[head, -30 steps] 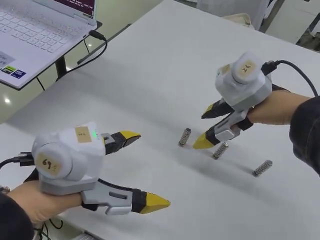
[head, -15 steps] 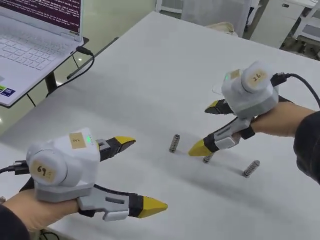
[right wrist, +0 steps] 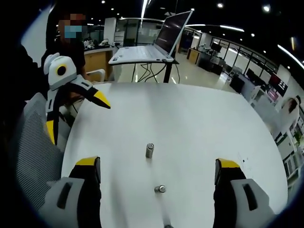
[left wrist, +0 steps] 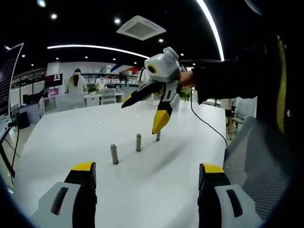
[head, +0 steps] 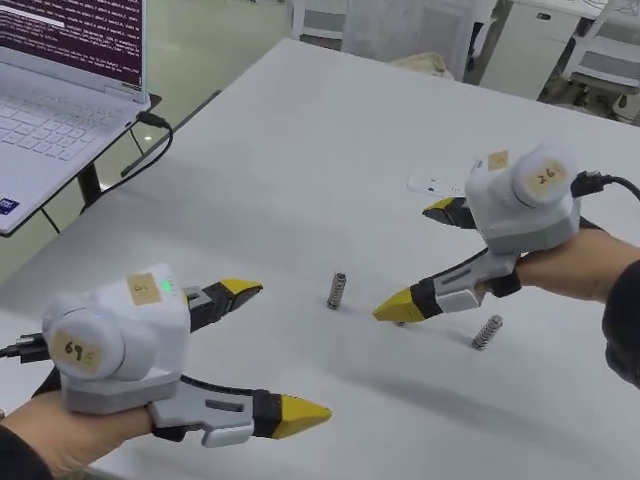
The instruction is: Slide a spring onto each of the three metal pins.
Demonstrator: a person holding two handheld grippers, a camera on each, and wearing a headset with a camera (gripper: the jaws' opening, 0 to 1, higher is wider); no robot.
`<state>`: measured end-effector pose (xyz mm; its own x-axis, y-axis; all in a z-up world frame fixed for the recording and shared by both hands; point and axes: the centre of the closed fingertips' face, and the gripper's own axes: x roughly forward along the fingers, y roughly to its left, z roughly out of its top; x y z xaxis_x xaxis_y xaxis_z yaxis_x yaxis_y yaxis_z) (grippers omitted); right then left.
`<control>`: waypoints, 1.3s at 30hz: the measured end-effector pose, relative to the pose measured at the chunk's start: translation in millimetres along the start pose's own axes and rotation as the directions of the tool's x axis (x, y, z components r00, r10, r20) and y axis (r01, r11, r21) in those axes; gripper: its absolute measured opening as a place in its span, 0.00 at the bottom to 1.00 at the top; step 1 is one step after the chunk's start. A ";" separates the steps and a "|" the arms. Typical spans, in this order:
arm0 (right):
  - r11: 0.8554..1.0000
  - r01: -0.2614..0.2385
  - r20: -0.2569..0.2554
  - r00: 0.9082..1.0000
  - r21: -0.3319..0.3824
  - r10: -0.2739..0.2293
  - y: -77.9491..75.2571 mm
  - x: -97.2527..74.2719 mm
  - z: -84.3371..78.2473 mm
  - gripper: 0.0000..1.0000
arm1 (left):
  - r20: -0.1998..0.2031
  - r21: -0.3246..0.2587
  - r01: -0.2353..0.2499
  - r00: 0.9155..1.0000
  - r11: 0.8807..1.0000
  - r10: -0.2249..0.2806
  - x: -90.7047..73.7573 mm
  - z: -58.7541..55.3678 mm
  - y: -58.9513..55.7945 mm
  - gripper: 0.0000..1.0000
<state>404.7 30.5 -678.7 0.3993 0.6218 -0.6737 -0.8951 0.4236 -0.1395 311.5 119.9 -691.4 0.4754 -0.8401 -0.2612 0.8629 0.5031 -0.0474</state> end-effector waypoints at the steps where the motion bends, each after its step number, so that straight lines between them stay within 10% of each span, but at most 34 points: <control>1: 1.000 0.012 0.007 1.000 0.006 -0.012 -1.7 -2.3 -0.9 1.00 | 0.001 0.001 0.000 1.000 1.000 0.000 0.3 0.5 -0.4 0.87; 21: 0.965 0.215 0.137 0.962 0.150 -0.235 3.4 -78.5 -46.3 1.00 | 0.026 0.000 0.006 1.000 1.000 -0.006 0.7 10.7 -16.7 0.87; 39: 0.907 0.291 0.132 0.930 0.304 -0.342 46.9 -119.5 -95.2 1.00 | 0.045 -0.016 0.004 0.999 1.000 -0.004 -10.4 9.8 -29.6 0.87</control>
<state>296.2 -86.7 -673.9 0.7041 0.5205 -0.4830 -0.6354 0.7654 -0.1014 282.7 111.7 -677.9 0.4796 -0.8502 -0.2170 0.8622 0.5026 -0.0636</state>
